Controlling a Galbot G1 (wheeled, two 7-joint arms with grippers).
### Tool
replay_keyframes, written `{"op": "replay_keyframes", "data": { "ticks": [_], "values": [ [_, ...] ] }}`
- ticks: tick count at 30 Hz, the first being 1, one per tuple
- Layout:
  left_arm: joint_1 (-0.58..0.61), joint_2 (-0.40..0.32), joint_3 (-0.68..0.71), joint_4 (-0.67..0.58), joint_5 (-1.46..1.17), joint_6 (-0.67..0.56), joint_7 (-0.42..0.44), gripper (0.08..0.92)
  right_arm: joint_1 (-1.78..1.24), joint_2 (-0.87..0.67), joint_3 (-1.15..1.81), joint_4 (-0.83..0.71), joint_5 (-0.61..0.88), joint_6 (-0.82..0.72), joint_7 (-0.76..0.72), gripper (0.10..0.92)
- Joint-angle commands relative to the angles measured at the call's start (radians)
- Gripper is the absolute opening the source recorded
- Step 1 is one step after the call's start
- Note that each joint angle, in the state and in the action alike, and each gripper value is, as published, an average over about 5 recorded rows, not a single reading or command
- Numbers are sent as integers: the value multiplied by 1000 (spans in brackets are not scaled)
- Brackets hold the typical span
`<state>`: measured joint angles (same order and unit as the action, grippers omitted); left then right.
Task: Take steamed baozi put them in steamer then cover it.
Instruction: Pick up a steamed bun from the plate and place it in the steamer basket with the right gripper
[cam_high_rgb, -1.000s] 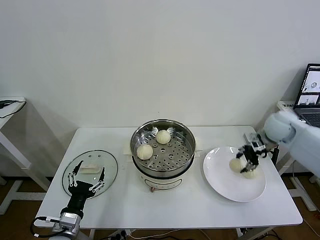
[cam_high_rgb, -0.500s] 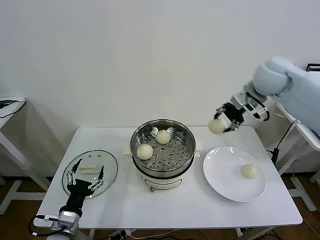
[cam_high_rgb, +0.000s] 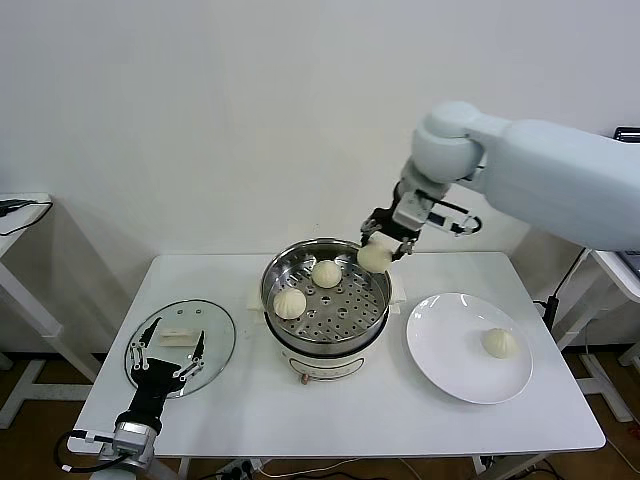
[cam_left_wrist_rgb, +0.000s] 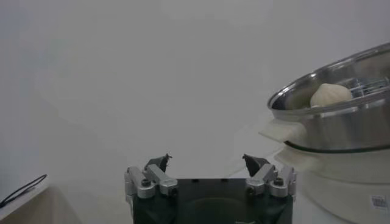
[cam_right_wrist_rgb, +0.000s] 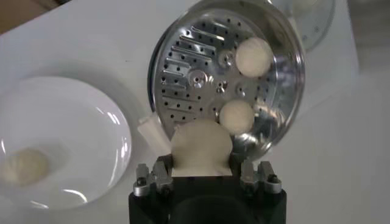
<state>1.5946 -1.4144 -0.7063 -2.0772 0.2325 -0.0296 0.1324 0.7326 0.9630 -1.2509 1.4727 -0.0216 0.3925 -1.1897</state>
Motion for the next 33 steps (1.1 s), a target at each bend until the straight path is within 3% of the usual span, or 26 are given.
{"op": "replay_keyframes", "data": {
  "ticks": [1,33],
  "values": [
    [-2,2,-4,11,-1,-2,1,823,-37,132,-62,-11,-54,141,40,636],
    [-24,10,-21,64,-13,-6,14,823,-219,272,-68,-113,-93,187,45,636]
  ]
}}
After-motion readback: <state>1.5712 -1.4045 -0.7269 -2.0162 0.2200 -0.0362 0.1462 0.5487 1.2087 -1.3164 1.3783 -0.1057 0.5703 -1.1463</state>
